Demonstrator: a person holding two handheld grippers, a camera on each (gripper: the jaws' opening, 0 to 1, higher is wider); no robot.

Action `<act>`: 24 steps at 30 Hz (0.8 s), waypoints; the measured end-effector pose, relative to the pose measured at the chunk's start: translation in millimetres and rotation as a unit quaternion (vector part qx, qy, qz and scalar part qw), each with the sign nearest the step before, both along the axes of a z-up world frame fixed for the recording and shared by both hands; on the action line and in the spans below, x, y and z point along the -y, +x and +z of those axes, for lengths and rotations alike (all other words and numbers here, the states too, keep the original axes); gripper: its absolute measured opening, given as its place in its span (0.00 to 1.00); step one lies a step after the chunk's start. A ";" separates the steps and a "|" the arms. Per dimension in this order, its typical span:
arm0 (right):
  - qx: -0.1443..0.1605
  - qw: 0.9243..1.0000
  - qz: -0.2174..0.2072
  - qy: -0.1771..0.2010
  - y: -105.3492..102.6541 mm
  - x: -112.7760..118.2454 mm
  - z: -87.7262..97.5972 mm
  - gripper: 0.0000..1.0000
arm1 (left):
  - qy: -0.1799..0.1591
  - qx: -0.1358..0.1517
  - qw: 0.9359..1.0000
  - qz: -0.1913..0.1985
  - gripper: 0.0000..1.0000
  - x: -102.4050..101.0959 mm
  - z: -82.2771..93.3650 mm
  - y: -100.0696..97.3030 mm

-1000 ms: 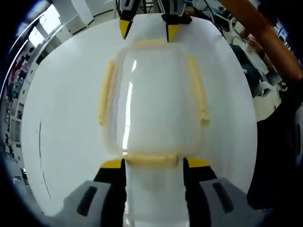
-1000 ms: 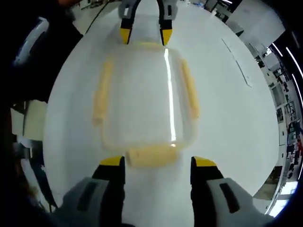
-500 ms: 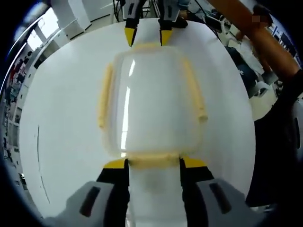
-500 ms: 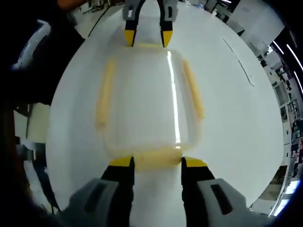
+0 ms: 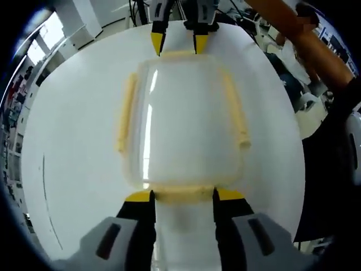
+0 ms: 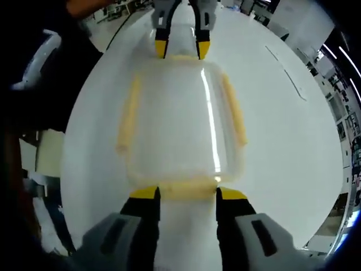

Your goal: Snap each plastic latch of the storage box into its locked position after aligning the lid with the box until every specified latch is closed and the lid sits flush.

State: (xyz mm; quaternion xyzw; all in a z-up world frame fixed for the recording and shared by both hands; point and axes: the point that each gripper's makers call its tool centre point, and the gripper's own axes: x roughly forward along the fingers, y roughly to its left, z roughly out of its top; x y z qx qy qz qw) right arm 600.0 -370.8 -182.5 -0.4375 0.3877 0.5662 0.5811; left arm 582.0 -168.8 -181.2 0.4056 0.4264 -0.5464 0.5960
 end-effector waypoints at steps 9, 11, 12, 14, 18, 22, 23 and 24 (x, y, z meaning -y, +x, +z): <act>-0.037 0.999 0.019 -0.015 -1.0 -4.3 -4.2 0.39 | 0.002 -0.003 1.000 0.000 0.40 1.8 -0.7 0.8; -0.039 0.999 0.011 -0.029 -2.7 -4.8 -4.5 0.38 | -0.002 -0.004 1.000 0.001 0.40 1.9 -0.8 0.8; -0.039 0.998 0.011 -0.038 -3.9 -4.9 -4.8 0.38 | -0.003 -0.004 1.000 0.002 0.40 2.1 -0.7 0.7; -0.040 0.998 0.006 -0.046 -3.8 -5.2 -4.9 0.38 | -0.001 -0.004 1.000 0.001 0.40 2.3 -1.1 0.5; -0.043 0.998 0.002 -0.050 -3.9 -4.9 -4.6 0.39 | -0.002 -0.004 1.000 0.000 0.41 2.2 -1.6 -0.2; -0.042 0.998 0.007 -0.044 -4.7 -5.2 -4.3 0.39 | -0.001 -0.004 1.000 0.002 0.41 1.9 -2.0 0.1; -0.042 0.998 0.007 -0.044 -4.9 -5.3 -4.2 0.38 | -0.001 -0.004 1.000 0.004 0.40 1.9 -2.2 0.2; -0.041 0.998 0.008 -0.042 -4.6 -5.1 -3.9 0.38 | -0.001 -0.004 1.000 0.007 0.40 1.8 -2.2 0.1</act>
